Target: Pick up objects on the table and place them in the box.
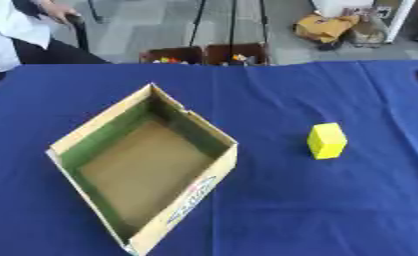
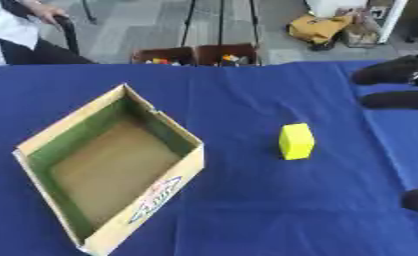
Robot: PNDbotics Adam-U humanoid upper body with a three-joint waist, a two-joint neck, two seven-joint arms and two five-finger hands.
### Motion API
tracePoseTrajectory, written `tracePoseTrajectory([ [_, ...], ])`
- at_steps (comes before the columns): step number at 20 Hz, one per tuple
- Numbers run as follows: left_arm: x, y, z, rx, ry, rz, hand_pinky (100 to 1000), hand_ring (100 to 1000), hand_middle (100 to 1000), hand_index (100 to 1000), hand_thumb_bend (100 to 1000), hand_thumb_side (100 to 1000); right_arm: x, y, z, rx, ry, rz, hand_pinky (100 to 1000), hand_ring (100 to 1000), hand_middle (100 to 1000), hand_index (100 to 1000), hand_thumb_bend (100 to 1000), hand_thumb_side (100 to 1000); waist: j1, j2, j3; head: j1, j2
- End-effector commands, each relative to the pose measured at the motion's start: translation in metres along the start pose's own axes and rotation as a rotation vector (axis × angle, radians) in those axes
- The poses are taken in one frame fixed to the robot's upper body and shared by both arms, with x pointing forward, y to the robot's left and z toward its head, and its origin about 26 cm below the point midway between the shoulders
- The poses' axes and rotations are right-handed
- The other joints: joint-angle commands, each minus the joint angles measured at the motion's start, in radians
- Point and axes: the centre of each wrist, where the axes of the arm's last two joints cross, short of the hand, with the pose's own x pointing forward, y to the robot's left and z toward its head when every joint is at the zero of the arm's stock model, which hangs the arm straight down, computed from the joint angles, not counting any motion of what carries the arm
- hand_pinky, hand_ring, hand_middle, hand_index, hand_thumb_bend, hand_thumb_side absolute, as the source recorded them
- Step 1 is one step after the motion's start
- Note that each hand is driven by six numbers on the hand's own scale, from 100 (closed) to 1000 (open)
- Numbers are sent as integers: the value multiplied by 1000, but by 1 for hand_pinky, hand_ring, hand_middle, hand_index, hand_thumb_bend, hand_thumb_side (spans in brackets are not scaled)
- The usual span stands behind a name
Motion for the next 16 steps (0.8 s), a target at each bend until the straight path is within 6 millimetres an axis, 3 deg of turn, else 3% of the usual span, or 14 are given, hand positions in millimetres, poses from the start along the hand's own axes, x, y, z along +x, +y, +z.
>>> tracePoseTrajectory([
  [1,5,1,-8,-40,-14,-9,748,738,875,967,100,1000,-11,-13,2,158,12,59,761,828,864,904,552,729,-10,-14,2,-4,-11],
  [4,4,1,-8,-42,-13,-5,748,737,875,967,100,1000,-15,-8,5,245,61,70,773,839,876,909,600,669,-11,-13,5,-8,-14],
  [9,4,0,-9,-46,-13,1,748,738,876,967,100,1000,-15,3,4,370,91,85,794,876,884,924,601,567,-12,-13,11,-17,-18],
  [16,3,-1,-9,-51,-9,10,748,738,876,967,100,1000,-18,11,2,435,110,68,814,894,875,937,591,574,-13,-12,19,-28,-17],
])
